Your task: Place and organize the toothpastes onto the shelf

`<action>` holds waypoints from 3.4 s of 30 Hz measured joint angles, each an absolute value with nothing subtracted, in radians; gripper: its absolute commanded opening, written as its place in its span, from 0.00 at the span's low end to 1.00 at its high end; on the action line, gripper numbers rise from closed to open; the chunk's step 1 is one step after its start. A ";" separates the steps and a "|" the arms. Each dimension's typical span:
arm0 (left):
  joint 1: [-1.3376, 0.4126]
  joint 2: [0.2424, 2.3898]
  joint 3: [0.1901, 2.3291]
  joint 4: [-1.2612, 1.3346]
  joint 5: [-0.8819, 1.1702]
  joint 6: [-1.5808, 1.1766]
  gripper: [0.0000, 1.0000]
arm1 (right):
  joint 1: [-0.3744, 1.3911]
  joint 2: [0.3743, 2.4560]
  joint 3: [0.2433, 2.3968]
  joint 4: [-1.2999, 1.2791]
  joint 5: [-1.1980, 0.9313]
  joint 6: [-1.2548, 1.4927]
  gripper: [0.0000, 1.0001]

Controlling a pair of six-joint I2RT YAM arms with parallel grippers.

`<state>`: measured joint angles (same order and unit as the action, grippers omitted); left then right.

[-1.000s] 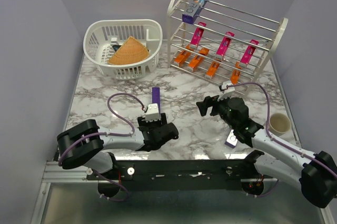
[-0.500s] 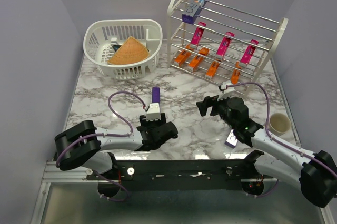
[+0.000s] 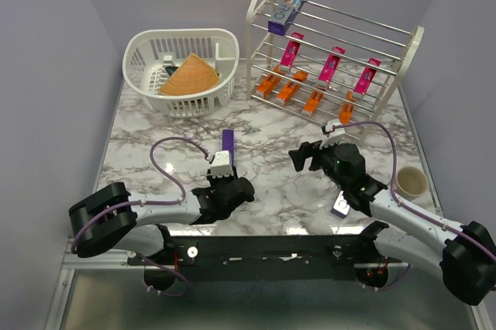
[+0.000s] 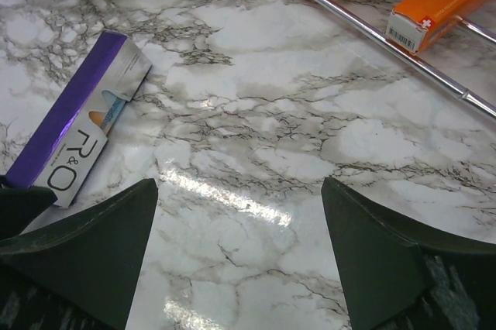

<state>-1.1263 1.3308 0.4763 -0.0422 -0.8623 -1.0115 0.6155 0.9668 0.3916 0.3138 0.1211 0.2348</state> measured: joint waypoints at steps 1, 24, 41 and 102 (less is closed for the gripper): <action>-1.123 1.302 0.464 -0.040 -0.855 -1.009 0.36 | 0.616 0.967 0.392 0.314 0.121 0.235 0.95; -1.074 0.778 0.677 0.008 -0.600 -0.723 0.32 | 0.616 0.932 0.390 0.320 0.131 0.246 0.95; -0.818 0.814 0.528 0.086 -0.152 -0.885 0.32 | 0.616 0.797 0.298 0.464 -0.054 0.527 1.00; -0.820 1.047 0.315 0.716 0.253 -1.214 0.82 | 0.542 1.330 0.253 1.314 -0.287 1.159 0.49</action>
